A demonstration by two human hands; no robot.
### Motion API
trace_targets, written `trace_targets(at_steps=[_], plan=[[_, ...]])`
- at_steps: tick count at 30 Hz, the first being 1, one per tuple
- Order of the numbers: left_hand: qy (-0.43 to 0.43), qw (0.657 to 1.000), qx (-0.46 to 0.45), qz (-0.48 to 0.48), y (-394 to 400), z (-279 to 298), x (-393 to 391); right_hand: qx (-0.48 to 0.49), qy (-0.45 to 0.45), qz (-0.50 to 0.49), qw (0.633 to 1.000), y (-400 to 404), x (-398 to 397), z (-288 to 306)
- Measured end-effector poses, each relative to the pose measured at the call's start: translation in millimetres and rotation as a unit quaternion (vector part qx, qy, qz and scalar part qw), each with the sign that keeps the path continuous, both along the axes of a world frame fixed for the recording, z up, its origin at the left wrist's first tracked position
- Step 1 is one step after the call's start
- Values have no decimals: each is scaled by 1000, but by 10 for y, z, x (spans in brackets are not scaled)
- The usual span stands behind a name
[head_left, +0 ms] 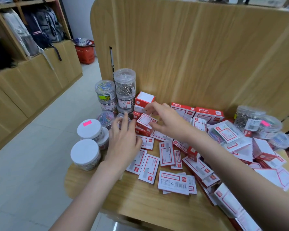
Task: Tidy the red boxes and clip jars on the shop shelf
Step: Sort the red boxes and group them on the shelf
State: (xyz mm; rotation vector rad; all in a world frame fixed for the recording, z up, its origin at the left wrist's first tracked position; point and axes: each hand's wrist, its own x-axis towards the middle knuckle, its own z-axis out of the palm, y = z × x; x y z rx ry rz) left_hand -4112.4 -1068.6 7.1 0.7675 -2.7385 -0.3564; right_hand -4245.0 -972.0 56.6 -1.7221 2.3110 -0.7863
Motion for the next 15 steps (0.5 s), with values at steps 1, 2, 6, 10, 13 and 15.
trace_targets(at_steps=[1,2,6,10,13,15], plan=[[-13,1000,2,4,-9,-2,-26,-4,-3,-6,1000,52,2,32],[-23,1000,4,8,-21,-11,-41,-10,-3,-12,1000,102,4,66],[-55,998,-8,11,-53,-61,-10,-57,40,-37,997,253,-21,177],[-84,996,-27,9,-30,-69,55,-36,132,-112,984,385,-156,193],[-98,994,-45,5,19,-54,99,33,159,-178,971,454,-227,159],[-104,993,-49,4,49,-58,117,72,153,-188,967,468,-221,144]])
